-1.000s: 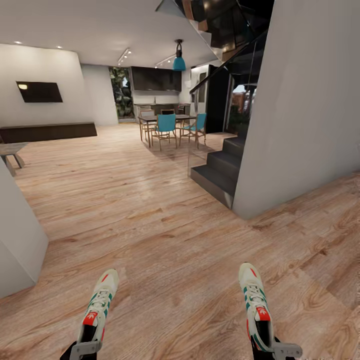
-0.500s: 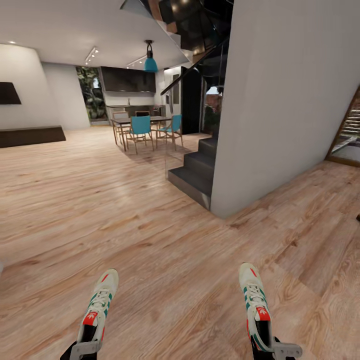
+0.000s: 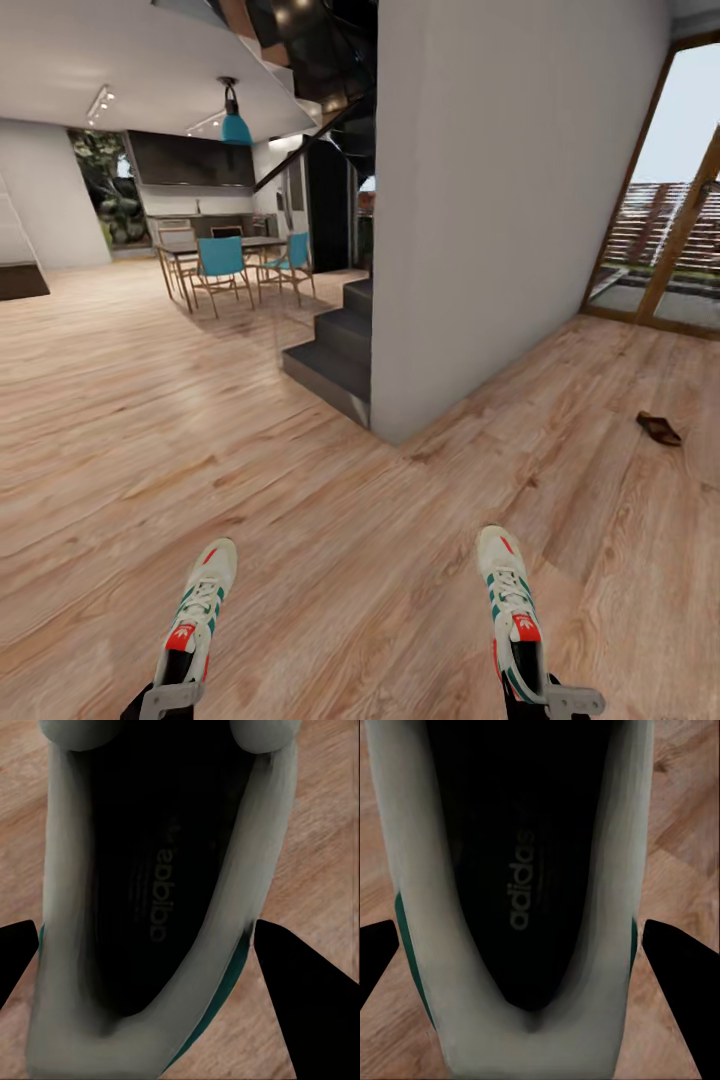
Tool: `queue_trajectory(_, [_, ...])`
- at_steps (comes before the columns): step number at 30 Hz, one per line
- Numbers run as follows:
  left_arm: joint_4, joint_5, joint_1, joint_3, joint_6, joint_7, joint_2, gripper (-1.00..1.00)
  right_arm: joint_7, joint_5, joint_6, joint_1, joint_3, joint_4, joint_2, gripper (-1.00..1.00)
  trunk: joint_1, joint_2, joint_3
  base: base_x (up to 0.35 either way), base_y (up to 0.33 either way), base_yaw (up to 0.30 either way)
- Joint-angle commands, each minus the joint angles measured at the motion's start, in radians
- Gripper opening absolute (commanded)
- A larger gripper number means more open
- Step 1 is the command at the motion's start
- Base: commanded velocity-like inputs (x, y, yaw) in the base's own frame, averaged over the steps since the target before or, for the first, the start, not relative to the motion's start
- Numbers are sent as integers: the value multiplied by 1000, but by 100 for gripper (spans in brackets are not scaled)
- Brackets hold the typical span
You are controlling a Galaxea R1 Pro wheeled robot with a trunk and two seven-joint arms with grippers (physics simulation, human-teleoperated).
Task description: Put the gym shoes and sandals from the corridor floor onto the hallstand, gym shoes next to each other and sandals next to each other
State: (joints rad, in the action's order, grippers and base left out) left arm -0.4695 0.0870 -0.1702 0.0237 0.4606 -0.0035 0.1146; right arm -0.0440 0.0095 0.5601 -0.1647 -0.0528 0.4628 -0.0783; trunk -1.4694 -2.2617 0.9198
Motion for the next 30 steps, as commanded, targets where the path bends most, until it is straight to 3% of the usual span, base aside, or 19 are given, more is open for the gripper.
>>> queue_trajectory(1, [0, 8, 0, -2, 3, 0, 0, -100, -4, 1, 3, -1, 1, -1, 0, -100, 0, 0, 0, 240, -171, -289])
queue_trajectory(30, [0, 10, 0, -1, 3, 0, 0, -100, -4, 2, 3, -1, 2, -1, 0, -100, 0, 0, -12, 309, -107, -289])
